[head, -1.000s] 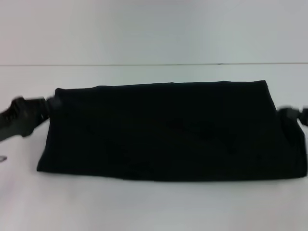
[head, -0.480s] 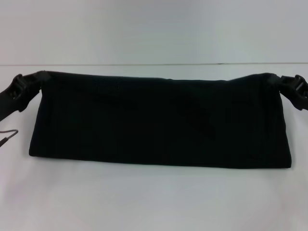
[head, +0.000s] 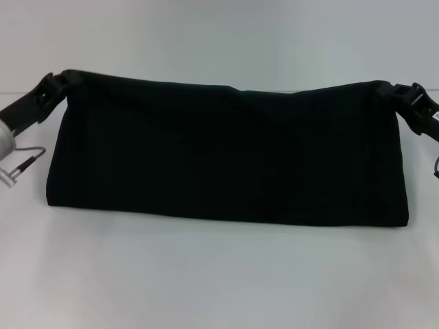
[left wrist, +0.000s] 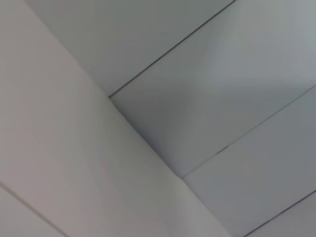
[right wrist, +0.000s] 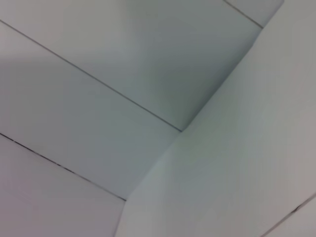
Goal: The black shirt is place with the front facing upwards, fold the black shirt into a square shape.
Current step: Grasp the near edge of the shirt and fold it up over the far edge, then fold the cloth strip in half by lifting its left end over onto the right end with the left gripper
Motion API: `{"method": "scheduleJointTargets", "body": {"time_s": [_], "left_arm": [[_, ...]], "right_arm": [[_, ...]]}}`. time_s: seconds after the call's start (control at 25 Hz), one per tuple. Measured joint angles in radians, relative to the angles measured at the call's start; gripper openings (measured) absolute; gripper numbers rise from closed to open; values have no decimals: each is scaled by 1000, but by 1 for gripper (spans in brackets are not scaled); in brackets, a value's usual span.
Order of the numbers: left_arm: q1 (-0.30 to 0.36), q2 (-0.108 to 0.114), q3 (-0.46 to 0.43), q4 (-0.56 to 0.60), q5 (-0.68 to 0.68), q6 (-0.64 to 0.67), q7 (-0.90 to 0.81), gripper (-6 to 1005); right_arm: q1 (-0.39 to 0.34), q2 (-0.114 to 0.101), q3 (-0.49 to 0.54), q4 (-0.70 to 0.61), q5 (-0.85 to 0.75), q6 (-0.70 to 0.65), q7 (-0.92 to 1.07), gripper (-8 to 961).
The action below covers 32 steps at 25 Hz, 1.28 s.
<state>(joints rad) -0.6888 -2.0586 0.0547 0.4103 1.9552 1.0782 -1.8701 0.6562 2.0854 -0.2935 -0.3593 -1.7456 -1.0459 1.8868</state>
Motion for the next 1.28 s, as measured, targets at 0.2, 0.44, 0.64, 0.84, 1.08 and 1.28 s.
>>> {"method": "scheduleJointTargets", "body": {"time_s": [0.2,0.44,0.64,0.84,1.08,1.28], "left_arm": [[-31,-8,2,1,-1,-84,32,80],[-67,-34,2,-1,-1,-211,81,88],[-100,-54,3,-11,-6,-310,114,95],[-111,-61,3,-64,-128,-327,299,102],[-112,-67,3,-107,-255,-349,418,219],[-92,-64,8,-113,-254,-329,401,316]], "right_arm": [[17,2,2,23,3,66,-32,132],[34,6,1,66,56,134,-112,142],[59,11,0,101,98,200,-206,150],[94,11,8,133,128,275,-320,158],[127,13,5,185,246,346,-443,167],[121,11,-2,192,256,327,-453,406]]}}
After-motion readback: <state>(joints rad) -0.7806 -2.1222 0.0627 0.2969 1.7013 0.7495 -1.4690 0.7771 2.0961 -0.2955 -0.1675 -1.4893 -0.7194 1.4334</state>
